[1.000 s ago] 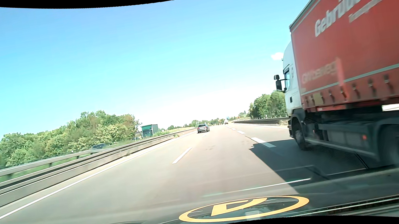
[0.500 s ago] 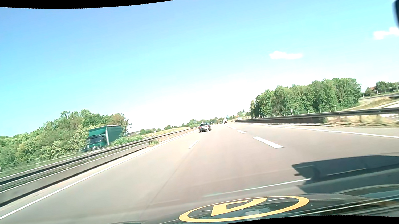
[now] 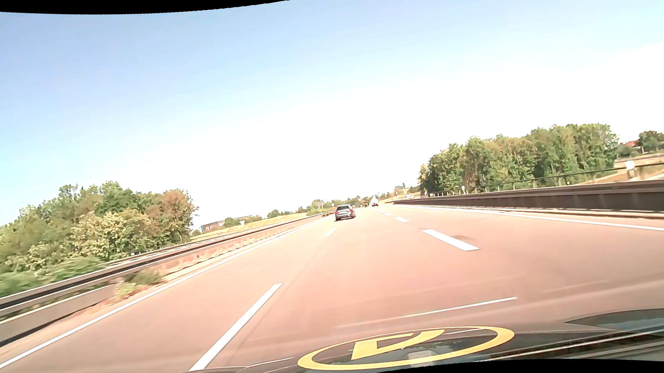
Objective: Follow the waypoints while adhering to traffic rules and regulations
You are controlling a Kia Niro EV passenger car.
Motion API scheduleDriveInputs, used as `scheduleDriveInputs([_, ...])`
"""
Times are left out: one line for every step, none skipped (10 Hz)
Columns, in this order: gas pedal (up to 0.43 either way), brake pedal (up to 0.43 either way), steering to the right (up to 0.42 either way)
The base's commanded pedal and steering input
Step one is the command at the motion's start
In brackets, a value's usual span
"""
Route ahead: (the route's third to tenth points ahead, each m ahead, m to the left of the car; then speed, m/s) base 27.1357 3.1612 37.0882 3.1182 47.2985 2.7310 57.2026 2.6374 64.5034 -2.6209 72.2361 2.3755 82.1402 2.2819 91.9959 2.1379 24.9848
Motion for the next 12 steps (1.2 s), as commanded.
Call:
scheduleDriveInputs([0.059, 0.0, 0.002])
scheduleDriveInputs([0.047, 0.0, 0.002])
scheduleDriveInputs([0.047, 0.0, 0.002])
scheduleDriveInputs([0.039, 0.0, 0.002])
scheduleDriveInputs([0.039, 0.0, 0.002])
scheduleDriveInputs([0.0, 0.0, 0.003])
scheduleDriveInputs([0.0, 0.0, 0.003])
scheduleDriveInputs([0.0, 0.0, 0.003])
scheduleDriveInputs([0.0, 0.0, 0.003])
scheduleDriveInputs([0.0, 0.0, 0.004])
scheduleDriveInputs([0.0, 0.0, 0.004])
scheduleDriveInputs([0.0, 0.0, 0.004])
